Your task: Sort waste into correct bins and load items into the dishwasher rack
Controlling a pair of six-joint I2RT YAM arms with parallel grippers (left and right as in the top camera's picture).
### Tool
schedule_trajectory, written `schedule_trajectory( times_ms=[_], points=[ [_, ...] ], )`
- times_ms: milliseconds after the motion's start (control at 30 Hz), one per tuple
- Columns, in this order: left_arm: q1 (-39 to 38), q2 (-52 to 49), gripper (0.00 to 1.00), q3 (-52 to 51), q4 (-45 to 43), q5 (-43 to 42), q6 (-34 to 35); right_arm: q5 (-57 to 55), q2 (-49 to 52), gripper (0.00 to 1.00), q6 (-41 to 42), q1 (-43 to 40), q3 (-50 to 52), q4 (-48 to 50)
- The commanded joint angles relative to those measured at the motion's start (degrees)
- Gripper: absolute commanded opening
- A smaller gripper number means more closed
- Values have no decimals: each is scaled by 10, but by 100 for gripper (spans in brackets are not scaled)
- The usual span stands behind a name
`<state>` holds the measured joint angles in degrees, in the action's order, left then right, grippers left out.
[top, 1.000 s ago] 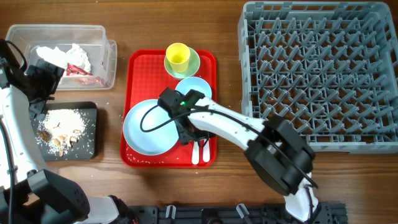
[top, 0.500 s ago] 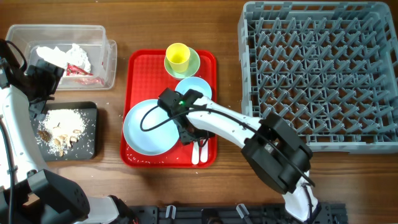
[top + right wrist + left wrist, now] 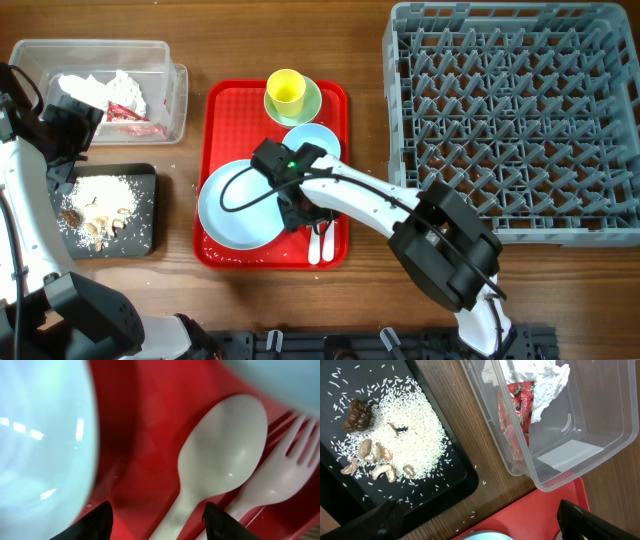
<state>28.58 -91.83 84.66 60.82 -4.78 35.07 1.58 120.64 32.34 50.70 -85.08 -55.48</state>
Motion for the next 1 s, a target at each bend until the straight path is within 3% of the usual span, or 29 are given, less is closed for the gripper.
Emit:
schedule_trajectory(
  times_ms=[0, 167, 300, 333, 667, 967],
  points=[
    [3, -2, 100, 6, 0, -1, 1, -10, -9, 60, 23, -1, 16, 10],
    [3, -2, 100, 6, 0, -1, 1, 0, -9, 49, 28, 0, 31, 19],
    [3, -2, 100, 6, 0, -1, 1, 0, -9, 14, 32, 0, 27, 21],
    [3, -2, 100, 6, 0, -1, 1, -1, -9, 11, 37, 0, 25, 20],
    [3, -2, 100, 6, 0, -1, 1, -1, -50, 5, 11, -30, -30, -31],
    [3, -2, 100, 6, 0, -1, 1, -9, -217, 7, -82, -110, -39, -5]
  ],
)
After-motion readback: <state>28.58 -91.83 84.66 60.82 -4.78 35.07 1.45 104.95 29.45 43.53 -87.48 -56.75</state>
